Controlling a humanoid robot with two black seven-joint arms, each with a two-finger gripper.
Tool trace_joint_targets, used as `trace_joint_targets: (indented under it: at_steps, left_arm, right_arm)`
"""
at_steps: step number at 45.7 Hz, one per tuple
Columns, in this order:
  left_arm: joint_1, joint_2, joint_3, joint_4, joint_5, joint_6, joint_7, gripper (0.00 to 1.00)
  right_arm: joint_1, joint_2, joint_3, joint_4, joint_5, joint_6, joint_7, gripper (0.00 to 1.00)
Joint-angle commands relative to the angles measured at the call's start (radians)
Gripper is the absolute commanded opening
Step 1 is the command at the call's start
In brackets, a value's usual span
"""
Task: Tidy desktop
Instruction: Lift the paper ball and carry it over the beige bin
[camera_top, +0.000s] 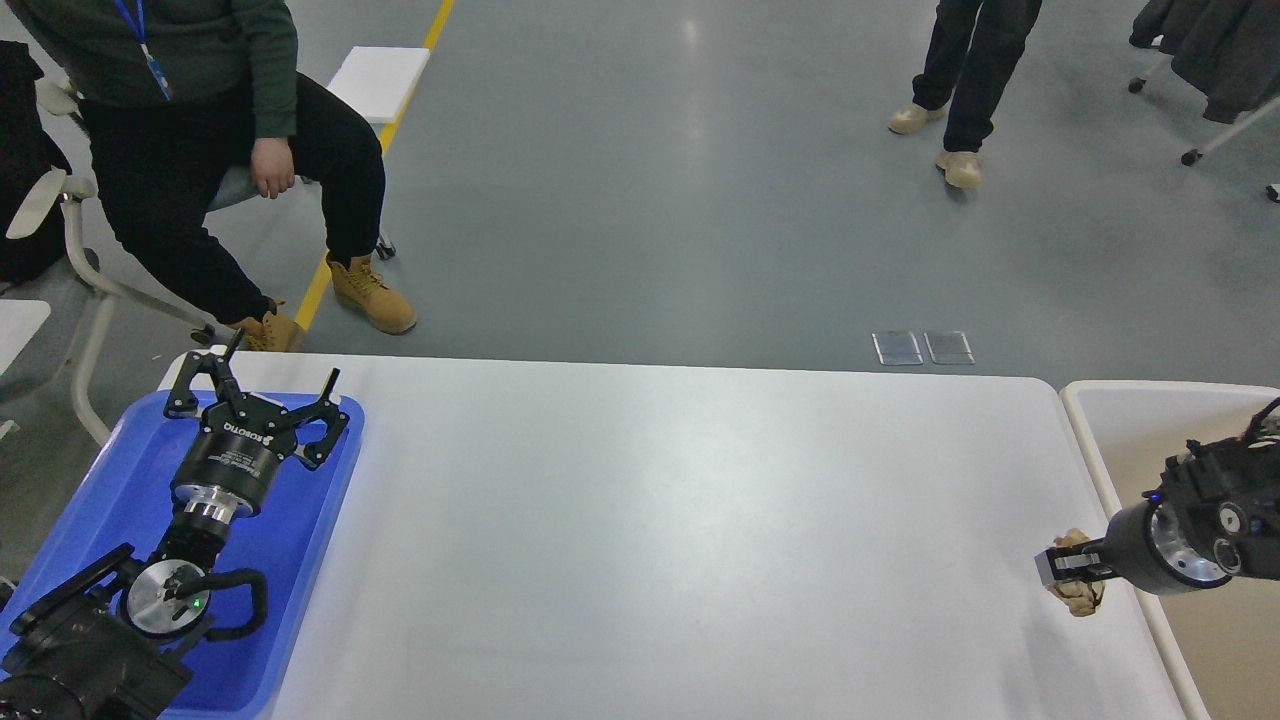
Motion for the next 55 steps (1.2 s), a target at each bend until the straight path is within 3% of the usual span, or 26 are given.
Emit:
trace_joint_targets:
  at_steps: [1, 22, 33, 43, 55]
  left_arm:
    - [0.000, 0.000, 0.000, 0.000, 0.000, 0.000, 0.000, 0.99]
    - [0.000, 0.000, 0.000, 0.001, 0.000, 0.000, 0.000, 0.99]
    - [0.000, 0.000, 0.000, 0.000, 0.000, 0.000, 0.000, 0.99]
    - [0.000, 0.000, 0.000, 0.001, 0.000, 0.000, 0.000, 0.99]
    - [0.000, 0.000, 0.000, 0.000, 0.000, 0.000, 0.000, 0.99]
  right_arm:
    - [0.269, -0.054, -0.110, 0.165, 0.001, 0.061, 0.012, 0.00]
    - [0.716, -0.065, -0.224, 0.297, 0.013, 0.302, 0.014, 0.00]
    - [0.882, -0.066, -0.230, 0.299, 0.013, 0.460, 0.054, 0.00]
    - [0.968, -0.060, -0.230, 0.299, 0.016, 0.559, 0.054, 0.00]
    - [0.972, -0.059, -0.232, 0.291, 0.044, 0.567, 0.054, 0.00]
